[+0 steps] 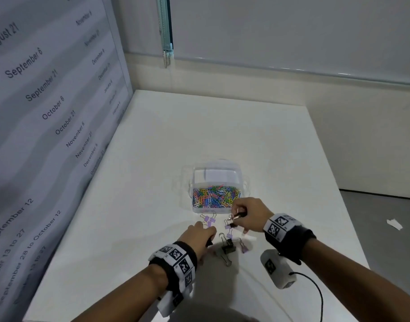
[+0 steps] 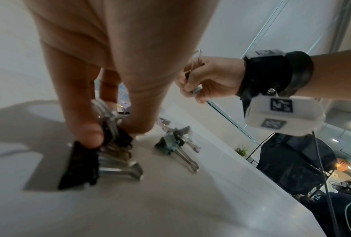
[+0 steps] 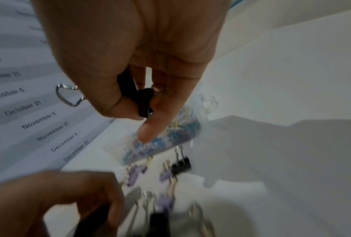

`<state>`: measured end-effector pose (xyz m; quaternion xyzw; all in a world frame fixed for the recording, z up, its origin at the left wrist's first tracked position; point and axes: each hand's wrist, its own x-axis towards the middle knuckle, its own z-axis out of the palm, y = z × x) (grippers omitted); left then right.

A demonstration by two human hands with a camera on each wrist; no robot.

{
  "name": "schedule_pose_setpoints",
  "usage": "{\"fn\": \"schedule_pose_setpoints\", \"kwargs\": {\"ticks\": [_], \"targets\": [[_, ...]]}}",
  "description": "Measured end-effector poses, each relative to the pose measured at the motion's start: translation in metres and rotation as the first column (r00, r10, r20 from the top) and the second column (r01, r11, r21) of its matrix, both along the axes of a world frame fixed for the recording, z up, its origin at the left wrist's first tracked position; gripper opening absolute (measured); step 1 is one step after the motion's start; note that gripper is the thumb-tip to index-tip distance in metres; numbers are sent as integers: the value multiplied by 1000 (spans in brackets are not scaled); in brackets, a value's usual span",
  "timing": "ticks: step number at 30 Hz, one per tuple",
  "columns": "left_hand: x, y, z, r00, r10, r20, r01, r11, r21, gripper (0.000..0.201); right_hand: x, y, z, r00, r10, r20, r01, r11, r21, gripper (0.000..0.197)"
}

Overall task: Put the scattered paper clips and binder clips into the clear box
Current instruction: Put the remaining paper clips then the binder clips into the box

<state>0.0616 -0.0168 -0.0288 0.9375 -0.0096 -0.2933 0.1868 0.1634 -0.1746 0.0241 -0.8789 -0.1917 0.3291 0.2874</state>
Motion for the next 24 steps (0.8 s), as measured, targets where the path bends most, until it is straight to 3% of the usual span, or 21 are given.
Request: {"fn": "schedule_pose_setpoints", "kwargs": {"ticks": [3,7,11,14,18,24], "targets": [[1,3,0,1000,29,-5,-29,999,-40,28,29,15,17,998,-32,60,30,999,32,30],[10,8,6,988,144,-52,-150,978,-143,29,73,42,23,969,-155,193,155,988,15,19],[13,15,11,960,259,-107,-280,913,-297,31,89,60,9,962,-222,157,222,975,15,14],[20,28,25,956,273,-109,-294,876,-382,29,91,56,-6,968,-177,179,179,984,4,26],[48,49,58,938,340,-67,-331,823,-462,31,84,33,-8,956,-134,262,138,990,4,28],[113,58,82,912,389,130,-307,857,-415,22,57,10,-27,967,37,252,-12,995,-100,35]]}}
